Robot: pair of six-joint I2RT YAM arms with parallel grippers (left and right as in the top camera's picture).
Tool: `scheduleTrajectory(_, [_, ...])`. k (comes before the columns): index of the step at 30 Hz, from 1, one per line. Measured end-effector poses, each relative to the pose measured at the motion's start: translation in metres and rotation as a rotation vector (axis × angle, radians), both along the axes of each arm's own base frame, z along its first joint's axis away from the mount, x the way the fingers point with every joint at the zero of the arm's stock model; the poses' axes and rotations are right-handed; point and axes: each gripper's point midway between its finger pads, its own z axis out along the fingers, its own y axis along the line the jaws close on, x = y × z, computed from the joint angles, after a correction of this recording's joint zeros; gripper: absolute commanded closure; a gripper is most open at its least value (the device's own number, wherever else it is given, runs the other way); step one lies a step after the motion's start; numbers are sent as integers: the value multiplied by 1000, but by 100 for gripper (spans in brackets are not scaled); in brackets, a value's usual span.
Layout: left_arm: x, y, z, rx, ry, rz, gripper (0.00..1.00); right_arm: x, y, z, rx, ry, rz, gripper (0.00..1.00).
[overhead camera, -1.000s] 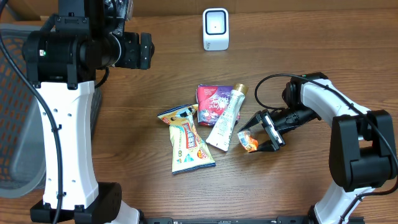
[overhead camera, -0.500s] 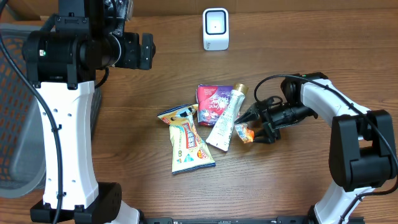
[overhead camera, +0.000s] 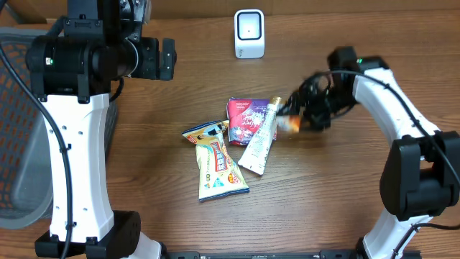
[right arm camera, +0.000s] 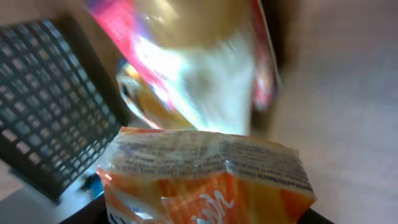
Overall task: Scan the item barcode
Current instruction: 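Lift the orange pack with the right gripper toward the scanner, then hold the orange pack's barcode in front of the white scanner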
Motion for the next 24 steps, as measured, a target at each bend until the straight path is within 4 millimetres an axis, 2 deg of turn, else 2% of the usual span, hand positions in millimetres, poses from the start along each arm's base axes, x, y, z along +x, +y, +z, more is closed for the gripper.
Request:
scheduleTrajectory(4, [0,4,0,19,-2,12,0,52,-7,16,-79,-233,-34,42])
scheduleTrajectory(9, [0,6,0,27,-2,19,0,96,-11,28,-109,-434,-78,42])
scheduleTrajectory(14, [0,7,0,33,-2,23,0,151,-7,59,-137,-743,-110,42])
scheduleTrajectory(15, [1,7,0,33,-3,23,0,163,-3,68,-164,-823,-120,42])
scheduleTrajectory(18, [1,8,0,36,-3,25,0,179,6,82,-226,-947,-144,41])
scheduleTrajectory(24, [1,8,0,37,-3,25,0,204,49,118,-355,-1260,-155,41])
